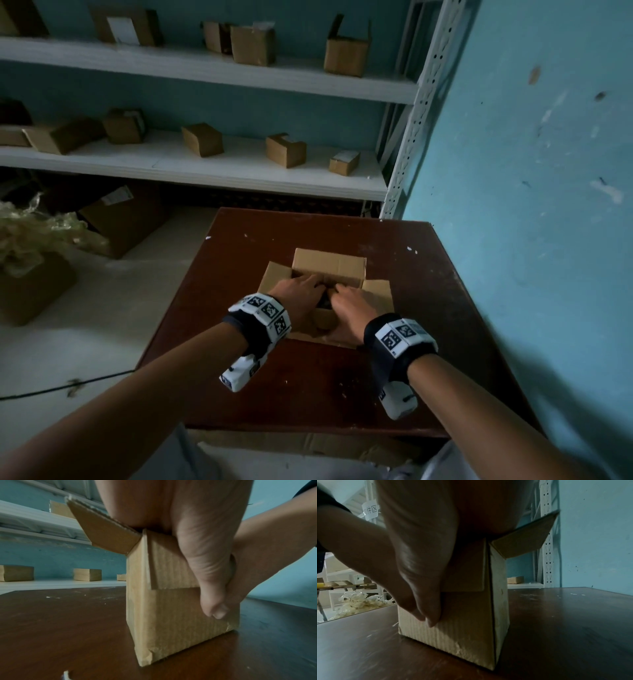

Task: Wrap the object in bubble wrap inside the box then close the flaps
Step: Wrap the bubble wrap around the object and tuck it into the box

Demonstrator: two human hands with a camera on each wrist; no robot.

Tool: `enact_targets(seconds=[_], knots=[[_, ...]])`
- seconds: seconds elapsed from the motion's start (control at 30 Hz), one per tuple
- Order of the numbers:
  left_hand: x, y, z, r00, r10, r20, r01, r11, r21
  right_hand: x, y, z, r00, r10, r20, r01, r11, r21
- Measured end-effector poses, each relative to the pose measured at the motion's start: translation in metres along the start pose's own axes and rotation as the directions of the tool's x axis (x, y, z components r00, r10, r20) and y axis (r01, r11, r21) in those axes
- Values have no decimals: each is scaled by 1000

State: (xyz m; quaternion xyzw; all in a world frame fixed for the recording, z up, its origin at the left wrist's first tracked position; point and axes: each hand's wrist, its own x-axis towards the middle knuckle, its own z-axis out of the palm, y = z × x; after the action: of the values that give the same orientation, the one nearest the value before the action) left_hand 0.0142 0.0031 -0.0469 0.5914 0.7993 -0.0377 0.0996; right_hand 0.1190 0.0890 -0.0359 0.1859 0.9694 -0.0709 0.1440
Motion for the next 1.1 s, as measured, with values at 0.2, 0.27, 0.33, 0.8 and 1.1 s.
enact_targets(seconds=[0.2,0.27,0.33,0.8,1.1], knots=[[-10,1,-8,999,42,-21,-42,999,-9,-13,0,-11,999,-32,41,30,998,58],[-16,1,-5,996,58,-71,-57,998,15,-17,1,-9,999,-30,15,29,996,78],[-20,1,-2,993,61,-102,-58,998,28,-21,1,-6,999,-32,-25,34,994,105],[-9,3,8,995,23,-96,-17,998,60,-6,-1,5,998,-15,-61,17,999,30],[-2,2,10,997,-6,-78,10,999,43,3,1,6,998,-10,-57,12,1000,23]])
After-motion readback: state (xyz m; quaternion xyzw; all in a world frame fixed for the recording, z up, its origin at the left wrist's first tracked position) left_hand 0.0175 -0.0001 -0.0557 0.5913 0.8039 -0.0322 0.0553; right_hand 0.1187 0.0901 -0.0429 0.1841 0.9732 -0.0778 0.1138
